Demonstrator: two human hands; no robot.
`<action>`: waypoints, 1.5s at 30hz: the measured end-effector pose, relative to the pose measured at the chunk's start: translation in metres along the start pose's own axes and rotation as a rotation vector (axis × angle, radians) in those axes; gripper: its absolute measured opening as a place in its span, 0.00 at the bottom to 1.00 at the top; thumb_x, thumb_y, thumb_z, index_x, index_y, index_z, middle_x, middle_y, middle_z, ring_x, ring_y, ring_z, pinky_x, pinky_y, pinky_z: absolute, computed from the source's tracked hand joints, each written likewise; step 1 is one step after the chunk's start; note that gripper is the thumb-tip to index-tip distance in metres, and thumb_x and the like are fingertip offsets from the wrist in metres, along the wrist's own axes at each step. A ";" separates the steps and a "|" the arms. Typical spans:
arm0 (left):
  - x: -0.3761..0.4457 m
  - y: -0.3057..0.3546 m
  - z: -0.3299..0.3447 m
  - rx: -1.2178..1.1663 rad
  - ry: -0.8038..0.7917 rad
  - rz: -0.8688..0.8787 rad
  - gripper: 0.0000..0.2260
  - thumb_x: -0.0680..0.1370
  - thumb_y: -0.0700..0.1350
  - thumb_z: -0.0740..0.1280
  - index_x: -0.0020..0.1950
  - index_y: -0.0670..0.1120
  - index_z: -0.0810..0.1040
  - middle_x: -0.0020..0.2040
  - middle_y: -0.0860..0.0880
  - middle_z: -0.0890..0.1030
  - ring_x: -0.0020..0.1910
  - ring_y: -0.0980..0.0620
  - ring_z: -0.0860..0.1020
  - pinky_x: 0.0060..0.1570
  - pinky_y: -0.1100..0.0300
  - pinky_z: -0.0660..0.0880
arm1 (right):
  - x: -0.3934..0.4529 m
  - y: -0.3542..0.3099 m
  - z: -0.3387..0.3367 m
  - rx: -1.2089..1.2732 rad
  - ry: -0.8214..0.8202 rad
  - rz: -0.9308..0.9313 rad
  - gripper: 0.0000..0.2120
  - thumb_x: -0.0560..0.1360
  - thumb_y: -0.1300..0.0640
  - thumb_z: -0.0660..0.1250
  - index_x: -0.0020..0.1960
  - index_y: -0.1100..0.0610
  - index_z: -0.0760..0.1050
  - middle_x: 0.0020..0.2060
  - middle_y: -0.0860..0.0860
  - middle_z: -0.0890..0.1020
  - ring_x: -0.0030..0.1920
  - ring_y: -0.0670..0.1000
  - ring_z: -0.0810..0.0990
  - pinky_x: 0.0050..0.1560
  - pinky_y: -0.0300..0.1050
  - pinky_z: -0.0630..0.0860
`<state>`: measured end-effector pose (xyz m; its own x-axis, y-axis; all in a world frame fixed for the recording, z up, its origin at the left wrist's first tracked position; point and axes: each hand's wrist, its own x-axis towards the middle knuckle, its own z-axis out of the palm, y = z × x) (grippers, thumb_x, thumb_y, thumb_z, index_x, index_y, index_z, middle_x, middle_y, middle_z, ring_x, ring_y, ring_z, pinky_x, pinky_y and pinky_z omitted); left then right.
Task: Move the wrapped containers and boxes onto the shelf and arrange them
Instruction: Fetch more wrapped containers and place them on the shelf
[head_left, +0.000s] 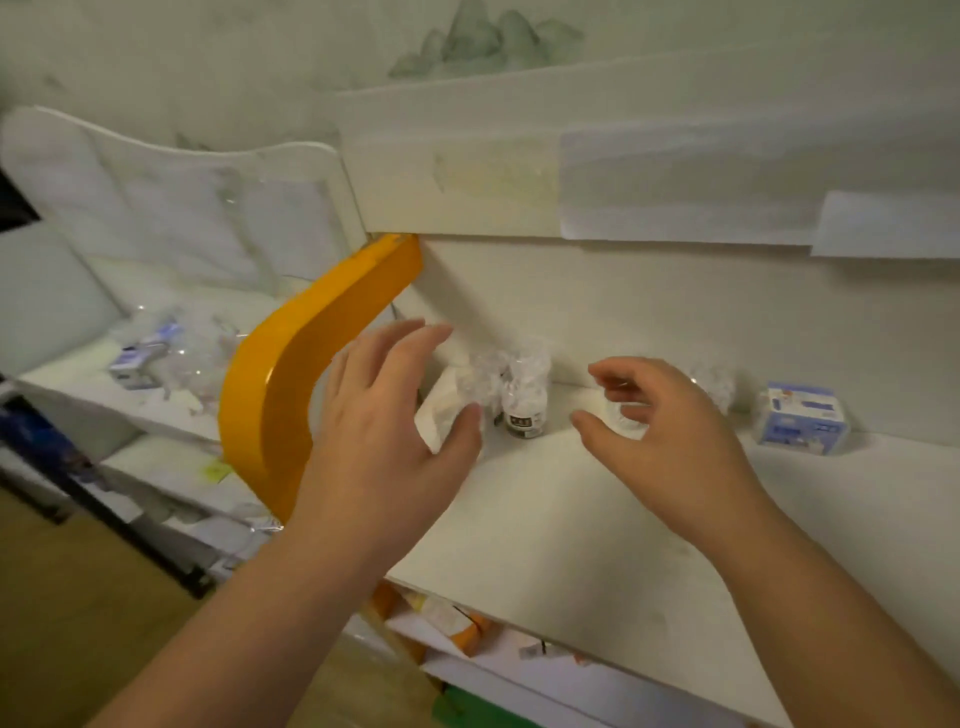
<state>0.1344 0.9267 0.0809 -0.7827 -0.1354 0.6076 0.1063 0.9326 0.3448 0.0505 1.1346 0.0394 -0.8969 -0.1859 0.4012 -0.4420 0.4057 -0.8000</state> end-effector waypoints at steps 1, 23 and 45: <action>0.000 -0.011 -0.013 -0.006 0.047 -0.018 0.25 0.74 0.54 0.68 0.70 0.54 0.69 0.67 0.58 0.68 0.69 0.55 0.64 0.65 0.64 0.60 | 0.003 -0.009 0.012 0.011 -0.013 -0.019 0.17 0.70 0.54 0.74 0.57 0.43 0.75 0.52 0.37 0.77 0.53 0.39 0.78 0.56 0.37 0.75; 0.041 -0.360 -0.126 0.197 -0.058 -0.262 0.27 0.75 0.53 0.67 0.73 0.51 0.67 0.70 0.49 0.69 0.70 0.47 0.62 0.68 0.49 0.63 | 0.078 -0.223 0.309 -0.344 -0.044 -0.273 0.18 0.73 0.47 0.70 0.63 0.43 0.73 0.56 0.39 0.74 0.56 0.41 0.73 0.54 0.36 0.70; 0.036 -0.425 -0.134 0.304 -0.168 -0.423 0.27 0.77 0.55 0.66 0.75 0.55 0.64 0.73 0.54 0.65 0.73 0.52 0.58 0.70 0.55 0.61 | 0.075 -0.226 0.416 -0.061 -0.226 -0.214 0.16 0.72 0.46 0.69 0.60 0.42 0.74 0.55 0.37 0.74 0.57 0.42 0.74 0.55 0.39 0.74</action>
<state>0.1434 0.4804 0.0521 -0.8087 -0.4873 0.3295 -0.4015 0.8666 0.2962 0.0773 0.6563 0.0644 -0.7668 -0.4645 0.4429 -0.6257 0.3873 -0.6771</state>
